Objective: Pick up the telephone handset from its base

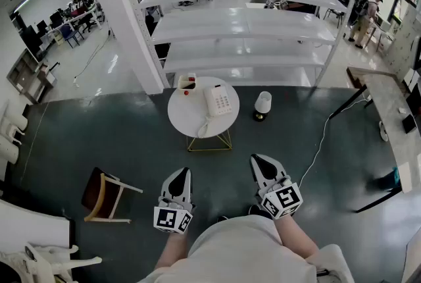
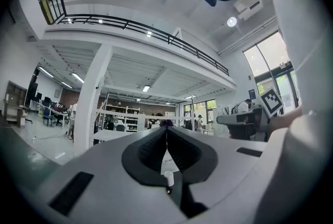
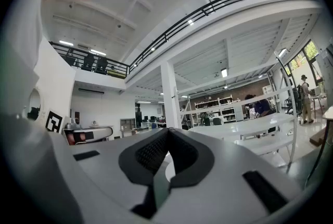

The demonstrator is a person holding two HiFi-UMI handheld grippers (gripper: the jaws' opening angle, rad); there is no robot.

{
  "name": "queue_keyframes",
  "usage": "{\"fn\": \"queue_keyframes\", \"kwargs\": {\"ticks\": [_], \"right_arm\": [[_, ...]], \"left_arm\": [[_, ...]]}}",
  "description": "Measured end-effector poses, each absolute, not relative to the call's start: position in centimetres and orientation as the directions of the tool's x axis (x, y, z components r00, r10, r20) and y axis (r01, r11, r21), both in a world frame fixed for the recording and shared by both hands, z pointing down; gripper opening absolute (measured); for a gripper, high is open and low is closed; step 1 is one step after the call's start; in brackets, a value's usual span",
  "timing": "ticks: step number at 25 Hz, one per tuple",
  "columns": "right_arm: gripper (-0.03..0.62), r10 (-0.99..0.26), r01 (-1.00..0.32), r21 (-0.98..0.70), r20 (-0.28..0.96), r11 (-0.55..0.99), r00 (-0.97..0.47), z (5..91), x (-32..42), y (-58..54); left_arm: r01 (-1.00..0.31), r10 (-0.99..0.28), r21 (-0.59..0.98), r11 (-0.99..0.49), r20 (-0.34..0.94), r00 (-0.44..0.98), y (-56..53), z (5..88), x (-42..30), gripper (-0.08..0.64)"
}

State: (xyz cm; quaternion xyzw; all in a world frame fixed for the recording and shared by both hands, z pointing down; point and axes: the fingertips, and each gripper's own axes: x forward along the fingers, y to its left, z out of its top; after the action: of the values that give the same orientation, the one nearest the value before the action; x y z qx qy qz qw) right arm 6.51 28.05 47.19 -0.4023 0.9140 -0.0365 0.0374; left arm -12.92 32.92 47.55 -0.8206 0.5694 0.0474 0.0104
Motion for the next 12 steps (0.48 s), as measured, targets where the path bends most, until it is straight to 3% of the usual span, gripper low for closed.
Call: {"fn": "queue_keyframes", "kwargs": {"ticks": [12], "right_arm": [[0.008,-0.757,-0.752,-0.088,-0.040,0.653,-0.652,47.20,6.71,26.80]], "left_arm": [[-0.939,-0.936,0.029,-0.344,-0.090,0.340,32.17,47.68,-12.91,0.021]]}}
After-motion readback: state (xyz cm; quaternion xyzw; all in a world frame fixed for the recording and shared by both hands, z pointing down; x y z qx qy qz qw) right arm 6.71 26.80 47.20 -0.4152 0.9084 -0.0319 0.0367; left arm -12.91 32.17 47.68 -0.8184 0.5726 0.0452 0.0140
